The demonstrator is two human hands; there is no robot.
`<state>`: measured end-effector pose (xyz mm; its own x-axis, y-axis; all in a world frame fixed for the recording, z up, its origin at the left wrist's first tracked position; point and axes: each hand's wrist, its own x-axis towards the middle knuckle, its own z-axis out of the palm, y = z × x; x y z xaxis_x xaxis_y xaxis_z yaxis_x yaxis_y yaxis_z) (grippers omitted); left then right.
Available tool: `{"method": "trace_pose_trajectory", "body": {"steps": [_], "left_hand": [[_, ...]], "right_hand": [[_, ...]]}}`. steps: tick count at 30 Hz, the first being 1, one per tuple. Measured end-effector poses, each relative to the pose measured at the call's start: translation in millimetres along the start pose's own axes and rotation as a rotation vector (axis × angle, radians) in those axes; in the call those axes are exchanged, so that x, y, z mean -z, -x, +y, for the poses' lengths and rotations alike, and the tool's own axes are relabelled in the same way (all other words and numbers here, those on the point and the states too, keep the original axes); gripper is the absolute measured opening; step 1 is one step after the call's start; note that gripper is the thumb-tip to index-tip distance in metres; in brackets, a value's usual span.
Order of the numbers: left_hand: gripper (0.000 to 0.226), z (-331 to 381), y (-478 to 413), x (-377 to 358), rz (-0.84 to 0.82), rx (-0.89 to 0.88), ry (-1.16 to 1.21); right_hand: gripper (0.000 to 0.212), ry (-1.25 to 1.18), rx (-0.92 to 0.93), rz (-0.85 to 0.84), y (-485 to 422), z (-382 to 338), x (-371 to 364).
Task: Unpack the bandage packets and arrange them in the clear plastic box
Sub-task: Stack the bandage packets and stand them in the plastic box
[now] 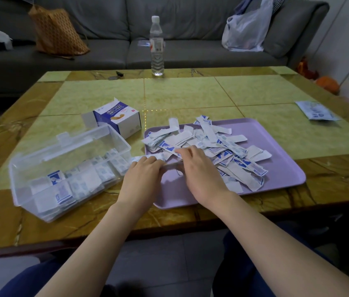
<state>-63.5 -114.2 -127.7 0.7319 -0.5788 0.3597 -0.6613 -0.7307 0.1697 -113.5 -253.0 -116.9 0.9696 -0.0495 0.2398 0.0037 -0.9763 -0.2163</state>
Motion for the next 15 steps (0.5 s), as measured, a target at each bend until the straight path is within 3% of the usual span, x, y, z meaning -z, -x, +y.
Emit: {"method": "trace_pose_trajectory", "body": {"steps": [2, 8, 15], "left_hand": [[0.025, -1.7, 3.9, -3.2, -0.06, 0.001, -0.02], [0.037, 2.9, 10.6, -11.2, -0.263, -0.028, -0.253], [0.025, 4.1, 7.3, -18.2, -0.252, -0.007, -0.17]], "right_hand": [[0.038, -0.045, 0.048, 0.022, 1.2, -2.2, -1.3], [0.05, 0.043, 0.063, -0.208, 5.9, -5.7, -11.5], [0.046, -0.324, -0.077, -0.186, 4.7, -4.3, -26.9]]}}
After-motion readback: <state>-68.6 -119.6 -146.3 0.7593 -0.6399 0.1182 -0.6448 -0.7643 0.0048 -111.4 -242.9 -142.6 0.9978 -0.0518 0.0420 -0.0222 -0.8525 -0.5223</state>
